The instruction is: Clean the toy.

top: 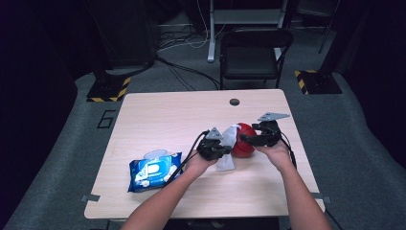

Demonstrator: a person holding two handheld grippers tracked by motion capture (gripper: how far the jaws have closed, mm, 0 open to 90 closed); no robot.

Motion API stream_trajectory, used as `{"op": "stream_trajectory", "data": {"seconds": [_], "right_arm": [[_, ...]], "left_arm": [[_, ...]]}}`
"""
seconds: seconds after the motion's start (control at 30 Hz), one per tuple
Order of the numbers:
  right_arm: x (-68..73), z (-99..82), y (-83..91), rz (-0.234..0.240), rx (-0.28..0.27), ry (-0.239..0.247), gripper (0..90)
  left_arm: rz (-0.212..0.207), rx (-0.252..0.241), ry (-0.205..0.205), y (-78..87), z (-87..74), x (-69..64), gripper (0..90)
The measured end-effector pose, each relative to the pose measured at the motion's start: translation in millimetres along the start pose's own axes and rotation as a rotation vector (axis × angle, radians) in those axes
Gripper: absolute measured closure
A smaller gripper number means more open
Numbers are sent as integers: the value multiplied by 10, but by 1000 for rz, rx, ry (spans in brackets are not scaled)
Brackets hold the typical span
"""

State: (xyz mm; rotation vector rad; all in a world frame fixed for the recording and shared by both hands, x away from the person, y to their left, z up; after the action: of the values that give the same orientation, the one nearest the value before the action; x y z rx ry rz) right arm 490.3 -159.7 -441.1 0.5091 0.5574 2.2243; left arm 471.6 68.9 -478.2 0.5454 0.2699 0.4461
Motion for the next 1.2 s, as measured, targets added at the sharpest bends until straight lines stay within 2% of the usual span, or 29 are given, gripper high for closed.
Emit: {"op": "stream_trajectory", "data": {"seconds": [0.1, 0.2, 0.3, 0.4, 0.57, 0.7, 0.73, 0.8, 0.83, 0.93, 1.0, 1.1, 1.17, 1.2], "right_arm": [[-74, -33, 37, 13, -11, -33, 226], [-118, -67, 73, 24, -19, -58, 226], [-151, -89, 111, 34, -17, -63, 226], [-161, -100, 164, 37, -5, -50, 248], [-149, -112, 256, 32, 41, 12, 250], [-199, -153, 346, 59, 94, 52, 236], [-209, -165, 365, 65, 113, 55, 216], [-217, -204, 365, 60, 197, 96, 158], [-222, -230, 362, 60, 218, 112, 139], [-241, -276, 374, 57, 236, 148, 111], [-238, -311, 365, 48, 261, 184, 71], [-239, -386, 294, 19, 333, 225, 7], [-226, -457, 203, -28, 389, 270, 0], [-220, -487, 163, -51, 399, 289, 0]], "left_arm": [[-5, -6, -13, -19, 15, -11, 888], [39, 30, -25, -33, -6, -6, 888], [72, 43, -2, -45, -22, 51, 887], [89, 14, 35, -53, -6, 114, 886], [86, 3, 34, -101, 57, 133, 885], [80, 5, 30, -148, 102, 120, 884], [78, 1, 36, -162, 103, 119, 884], [73, 4, 34, -187, 104, 111, 884], [70, 4, 37, -201, 102, 105, 884], [67, 7, 33, -224, 110, 100, 884], [66, 15, 35, -242, 112, 106, 884], [58, 13, 41, -262, 118, 115, 884], [50, 7, 41, -268, 129, 117, 884], [51, 5, 33, -269, 135, 111, 884]]}}
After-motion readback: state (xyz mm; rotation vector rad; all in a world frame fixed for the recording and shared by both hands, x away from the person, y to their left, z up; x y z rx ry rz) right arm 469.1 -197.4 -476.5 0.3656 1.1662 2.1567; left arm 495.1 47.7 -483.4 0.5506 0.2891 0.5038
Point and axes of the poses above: each handheld gripper's, and its own axes: y roughly backward along the jaws, z roughly out of its top, x roughly to its left, the point moved 1 cm from there along -y, roughly forward along the jaws, and after that the axes turned 3 degrees about -y, right-handed, at the moved point
